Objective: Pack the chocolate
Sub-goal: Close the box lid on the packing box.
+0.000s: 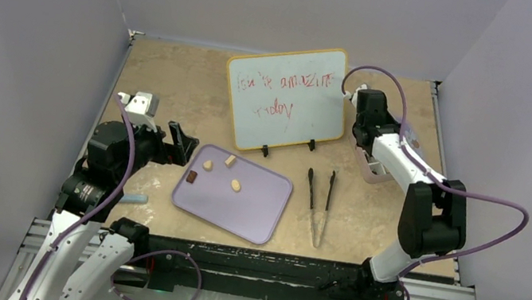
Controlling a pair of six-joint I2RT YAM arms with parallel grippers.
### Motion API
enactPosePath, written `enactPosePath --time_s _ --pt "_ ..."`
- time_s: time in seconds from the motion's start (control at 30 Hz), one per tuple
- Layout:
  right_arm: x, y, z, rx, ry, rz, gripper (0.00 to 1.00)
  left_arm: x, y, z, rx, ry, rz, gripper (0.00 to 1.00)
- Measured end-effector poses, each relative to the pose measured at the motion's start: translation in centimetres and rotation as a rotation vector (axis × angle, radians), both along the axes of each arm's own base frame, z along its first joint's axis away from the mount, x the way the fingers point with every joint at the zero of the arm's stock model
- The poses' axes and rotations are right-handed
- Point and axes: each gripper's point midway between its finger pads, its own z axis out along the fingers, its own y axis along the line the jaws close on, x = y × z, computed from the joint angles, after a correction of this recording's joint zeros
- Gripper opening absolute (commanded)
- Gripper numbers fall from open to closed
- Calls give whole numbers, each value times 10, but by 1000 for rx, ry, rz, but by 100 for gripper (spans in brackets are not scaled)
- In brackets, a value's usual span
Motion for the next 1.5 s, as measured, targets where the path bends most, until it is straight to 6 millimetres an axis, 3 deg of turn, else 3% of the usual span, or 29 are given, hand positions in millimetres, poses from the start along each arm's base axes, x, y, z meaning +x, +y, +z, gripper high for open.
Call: enactPosePath --time_s 1.13,1.5 --pt "2 39 -6 4 -40 52 10 -2 -1 3 -3 -12 -7 98" --pt "-10 66 -16 -21 -15 68 16 -2 0 3 -2 -16 -2 99"
